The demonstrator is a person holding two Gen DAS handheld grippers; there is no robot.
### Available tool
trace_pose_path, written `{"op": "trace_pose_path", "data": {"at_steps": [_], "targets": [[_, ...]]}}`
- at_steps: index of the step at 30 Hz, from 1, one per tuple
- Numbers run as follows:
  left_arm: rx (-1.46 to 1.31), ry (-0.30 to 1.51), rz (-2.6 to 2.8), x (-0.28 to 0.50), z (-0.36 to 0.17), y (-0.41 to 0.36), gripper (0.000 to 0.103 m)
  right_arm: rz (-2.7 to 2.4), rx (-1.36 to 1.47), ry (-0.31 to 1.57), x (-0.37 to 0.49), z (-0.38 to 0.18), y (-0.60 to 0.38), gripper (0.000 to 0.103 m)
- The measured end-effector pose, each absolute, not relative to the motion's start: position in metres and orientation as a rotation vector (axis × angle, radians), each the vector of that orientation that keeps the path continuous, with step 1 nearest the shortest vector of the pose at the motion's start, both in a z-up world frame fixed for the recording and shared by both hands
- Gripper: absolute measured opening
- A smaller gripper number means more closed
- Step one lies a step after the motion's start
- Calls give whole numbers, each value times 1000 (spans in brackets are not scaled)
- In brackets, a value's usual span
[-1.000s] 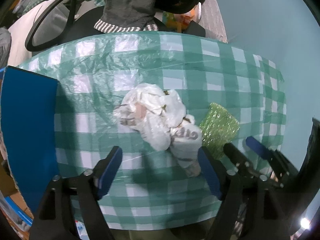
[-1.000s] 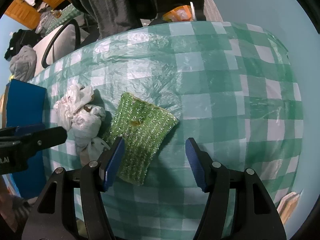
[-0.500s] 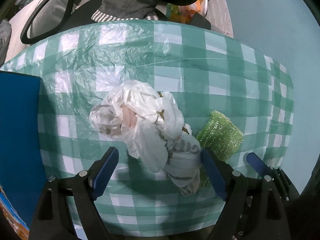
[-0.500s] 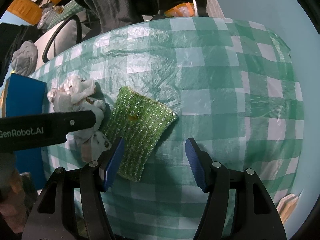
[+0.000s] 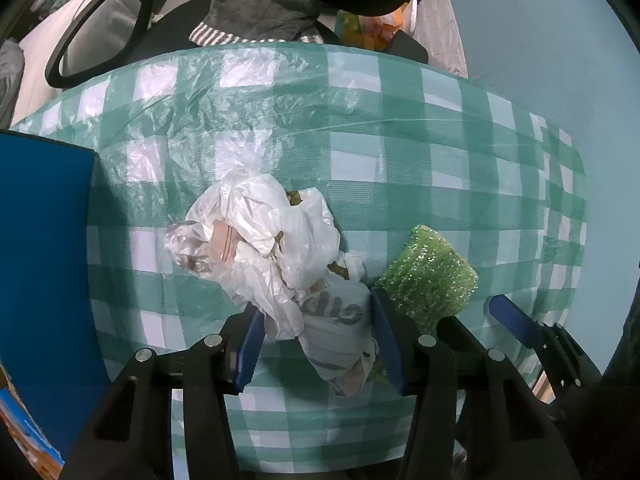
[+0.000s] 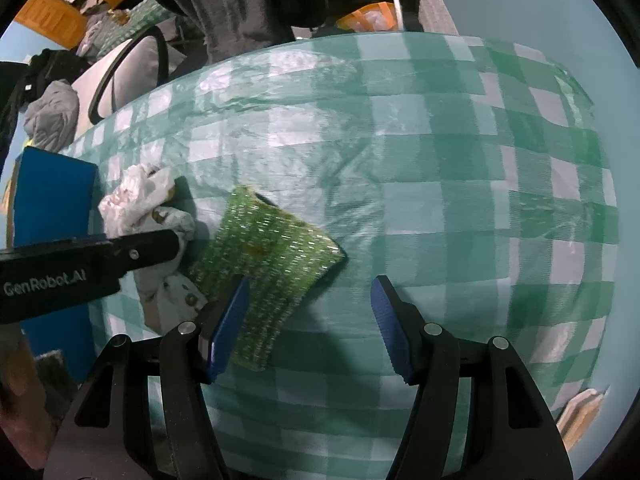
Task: Organize soft objects
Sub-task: 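Close the left tool on the white plastic bundle while the right tool grasps the green scrubber cloth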
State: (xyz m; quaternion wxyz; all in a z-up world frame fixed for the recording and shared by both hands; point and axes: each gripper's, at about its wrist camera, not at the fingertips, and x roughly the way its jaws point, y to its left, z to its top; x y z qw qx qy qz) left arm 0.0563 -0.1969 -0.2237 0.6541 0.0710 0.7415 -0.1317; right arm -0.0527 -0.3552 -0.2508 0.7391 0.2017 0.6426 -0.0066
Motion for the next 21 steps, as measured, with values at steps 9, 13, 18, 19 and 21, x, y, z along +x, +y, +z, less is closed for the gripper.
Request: {"op": "trace_pose_path", "data": {"at_steps": [9, 13, 18, 19, 21], "targets": [[148, 1689, -311, 56, -228, -185, 52, 26, 392, 1414, -40, -262, -331, 65], [147, 1690, -316, 56, -229, -182, 52, 15, 298, 1405, -37, -262, -319, 65], [141, 1695, -314, 56, -230, -179, 52, -8, 202, 1389, -40, -262, -305, 65], [138, 1695, -313, 56, -231, -178, 52, -10, 187, 1386, -41, -263, -303, 65], [137, 1693, -312, 57, -231, -175, 52, -12, 160, 1380, -42, -262, -300, 65]]}}
